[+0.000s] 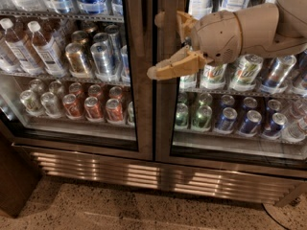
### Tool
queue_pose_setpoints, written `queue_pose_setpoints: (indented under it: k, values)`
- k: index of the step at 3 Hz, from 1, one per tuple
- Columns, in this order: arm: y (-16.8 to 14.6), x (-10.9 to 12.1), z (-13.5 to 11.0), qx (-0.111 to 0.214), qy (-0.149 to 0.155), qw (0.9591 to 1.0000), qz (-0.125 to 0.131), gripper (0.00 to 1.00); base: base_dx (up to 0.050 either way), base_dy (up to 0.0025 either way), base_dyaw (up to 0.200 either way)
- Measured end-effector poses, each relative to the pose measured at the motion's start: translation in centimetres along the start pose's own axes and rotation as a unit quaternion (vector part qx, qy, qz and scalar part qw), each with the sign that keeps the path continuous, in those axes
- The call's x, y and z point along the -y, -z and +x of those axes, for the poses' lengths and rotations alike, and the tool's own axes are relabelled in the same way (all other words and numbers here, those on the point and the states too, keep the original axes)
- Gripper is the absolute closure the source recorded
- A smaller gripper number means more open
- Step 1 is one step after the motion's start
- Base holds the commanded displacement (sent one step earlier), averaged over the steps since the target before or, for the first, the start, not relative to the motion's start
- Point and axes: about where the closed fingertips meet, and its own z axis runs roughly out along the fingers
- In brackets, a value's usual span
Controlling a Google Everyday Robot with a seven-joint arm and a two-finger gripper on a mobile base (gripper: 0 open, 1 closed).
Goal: Open right fridge door
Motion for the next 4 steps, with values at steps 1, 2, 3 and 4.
queue_pose_setpoints:
  k: [1, 2, 3, 4]
  values:
    - [0.5, 0.4, 0.1, 0.000, 0.000, 1.0000, 0.000, 0.65, 0.000, 0.00000, 0.000]
    - [0.8, 0.7, 0.1, 0.000, 0.000, 1.0000, 0.000, 0.88, 0.000, 0.00000, 0.000]
    - [1.0, 1.4, 0.3, 0.000, 0.000, 1.0000, 0.000, 1.00, 0.000, 0.00000, 0.000]
    - [1.1, 2.3, 0.6, 0.000, 0.000, 1.0000, 0.000, 1.00, 0.000, 0.00000, 0.000]
